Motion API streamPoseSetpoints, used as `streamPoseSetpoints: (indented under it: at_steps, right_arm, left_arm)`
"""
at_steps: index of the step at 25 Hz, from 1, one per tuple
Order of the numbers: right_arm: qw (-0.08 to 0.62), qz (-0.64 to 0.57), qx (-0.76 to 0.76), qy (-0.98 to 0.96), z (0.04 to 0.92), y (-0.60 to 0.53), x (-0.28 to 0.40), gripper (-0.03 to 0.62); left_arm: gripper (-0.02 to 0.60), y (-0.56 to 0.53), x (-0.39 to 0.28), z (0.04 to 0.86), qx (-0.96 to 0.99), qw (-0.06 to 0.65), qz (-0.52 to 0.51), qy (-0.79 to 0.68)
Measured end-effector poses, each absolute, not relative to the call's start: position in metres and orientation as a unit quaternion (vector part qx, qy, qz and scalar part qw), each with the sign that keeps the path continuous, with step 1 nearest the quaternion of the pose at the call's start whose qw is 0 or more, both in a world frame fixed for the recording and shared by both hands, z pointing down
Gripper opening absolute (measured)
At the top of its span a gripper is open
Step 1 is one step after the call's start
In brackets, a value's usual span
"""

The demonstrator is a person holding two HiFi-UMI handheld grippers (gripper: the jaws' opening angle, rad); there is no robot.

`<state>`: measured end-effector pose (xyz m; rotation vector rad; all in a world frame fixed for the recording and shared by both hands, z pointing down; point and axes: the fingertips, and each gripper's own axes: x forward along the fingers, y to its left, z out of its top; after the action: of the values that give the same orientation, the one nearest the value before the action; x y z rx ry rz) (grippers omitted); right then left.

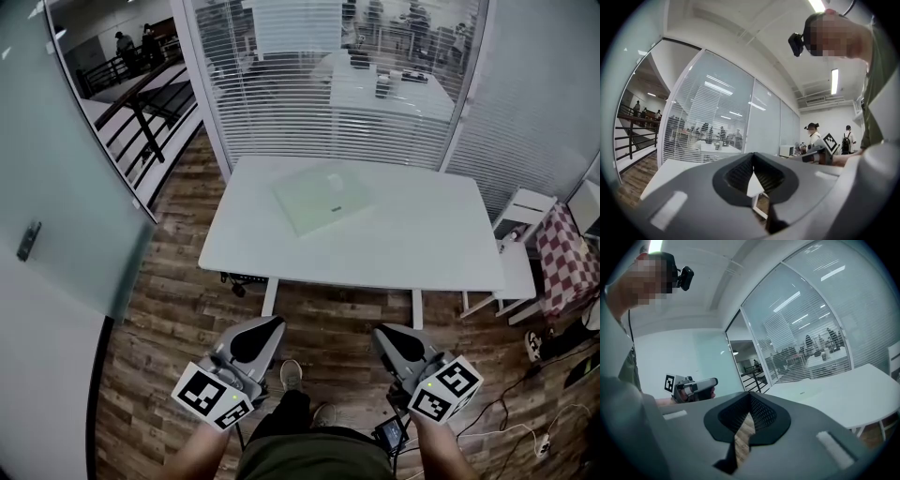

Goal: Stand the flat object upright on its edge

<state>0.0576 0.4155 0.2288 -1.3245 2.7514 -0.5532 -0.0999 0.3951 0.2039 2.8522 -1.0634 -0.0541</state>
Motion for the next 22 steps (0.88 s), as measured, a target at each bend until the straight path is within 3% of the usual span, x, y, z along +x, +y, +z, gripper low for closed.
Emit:
streamPoseSetpoints:
  at_steps: [22]
  right_arm:
    - [0.003,-0.202,-0.441,0.874,0.256,0.301,0.023,0.005]
  left_arm:
    - [0.002,0.268,-0.124,0.236,0.942,0.082,-0.013,-0.326]
